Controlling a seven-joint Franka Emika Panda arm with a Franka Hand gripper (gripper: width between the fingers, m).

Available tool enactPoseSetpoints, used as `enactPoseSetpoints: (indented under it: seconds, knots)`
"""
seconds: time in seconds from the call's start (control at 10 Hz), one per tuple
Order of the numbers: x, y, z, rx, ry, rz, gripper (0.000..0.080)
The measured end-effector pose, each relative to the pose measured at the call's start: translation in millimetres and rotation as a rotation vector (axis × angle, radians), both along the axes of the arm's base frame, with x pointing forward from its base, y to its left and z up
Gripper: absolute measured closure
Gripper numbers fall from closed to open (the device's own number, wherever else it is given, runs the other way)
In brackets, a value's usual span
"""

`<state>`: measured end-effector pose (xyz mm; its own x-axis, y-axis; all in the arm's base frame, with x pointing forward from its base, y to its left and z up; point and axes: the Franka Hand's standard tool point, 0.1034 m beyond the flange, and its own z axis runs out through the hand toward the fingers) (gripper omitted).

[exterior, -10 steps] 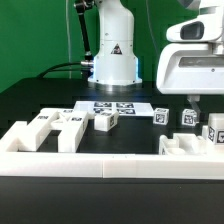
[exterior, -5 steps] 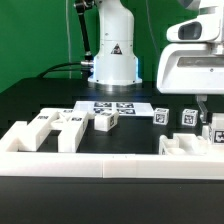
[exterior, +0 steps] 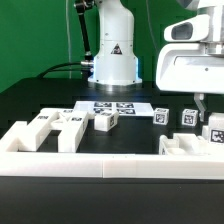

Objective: Assemble chair

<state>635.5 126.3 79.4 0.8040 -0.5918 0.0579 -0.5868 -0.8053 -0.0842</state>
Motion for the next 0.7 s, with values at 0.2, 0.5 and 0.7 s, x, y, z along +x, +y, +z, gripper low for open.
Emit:
enactPoseSetpoints:
  seconds: [0.2, 0.5, 0.7]
  knots:
    - [-0.5, 0.5, -0.1, 0.022, 0.01, -0.173, 0.0511]
    - [-0.6, 0.4, -0.1, 0.032, 0.014, -0.267, 0.0511]
    - [-0.5, 0.3, -0.1, 0.039, 0.017, -0.335, 0.0511]
